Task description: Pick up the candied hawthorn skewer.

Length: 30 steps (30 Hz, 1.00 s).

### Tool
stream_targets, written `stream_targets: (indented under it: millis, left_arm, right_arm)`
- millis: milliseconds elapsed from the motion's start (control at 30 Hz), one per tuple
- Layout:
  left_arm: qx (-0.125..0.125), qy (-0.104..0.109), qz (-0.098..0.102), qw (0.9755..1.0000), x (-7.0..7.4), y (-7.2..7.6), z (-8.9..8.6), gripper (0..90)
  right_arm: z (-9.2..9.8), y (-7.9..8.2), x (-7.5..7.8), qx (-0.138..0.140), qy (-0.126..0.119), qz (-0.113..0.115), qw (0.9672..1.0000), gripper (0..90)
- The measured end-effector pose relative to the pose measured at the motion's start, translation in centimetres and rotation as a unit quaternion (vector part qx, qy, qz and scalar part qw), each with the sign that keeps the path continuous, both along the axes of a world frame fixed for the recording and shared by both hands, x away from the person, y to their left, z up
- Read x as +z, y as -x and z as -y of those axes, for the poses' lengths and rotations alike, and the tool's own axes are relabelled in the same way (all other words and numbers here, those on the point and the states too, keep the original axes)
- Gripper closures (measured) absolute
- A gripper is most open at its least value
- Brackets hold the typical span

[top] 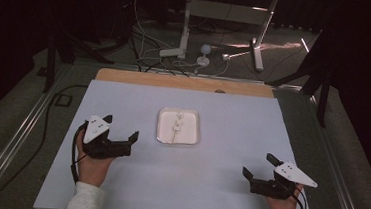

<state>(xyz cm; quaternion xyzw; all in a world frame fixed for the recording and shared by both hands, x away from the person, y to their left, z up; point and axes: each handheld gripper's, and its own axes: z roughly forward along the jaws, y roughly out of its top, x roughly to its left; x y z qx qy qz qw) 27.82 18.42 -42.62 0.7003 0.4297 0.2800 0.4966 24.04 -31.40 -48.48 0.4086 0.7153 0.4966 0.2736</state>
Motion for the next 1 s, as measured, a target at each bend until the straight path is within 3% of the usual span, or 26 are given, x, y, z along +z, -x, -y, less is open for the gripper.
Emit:
stream_targets:
  millis: [167, 1000]
  left_arm:
    - [-0.005, 0.001, -0.011, 0.9999, -0.4, -1.2, 0.9, 0.9]
    - [-0.014, -0.009, -0.039, 0.9991, -1.2, -3.9, 3.6, 0.9]
  right_arm:
    - [0.1, 0.0, 0.0, -0.001, -0.001, 0.000, 1.0000, 0.0]
    - [0.1, 0.0, 0.0, -0.002, -0.003, -0.001, 1.0000, 0.0]
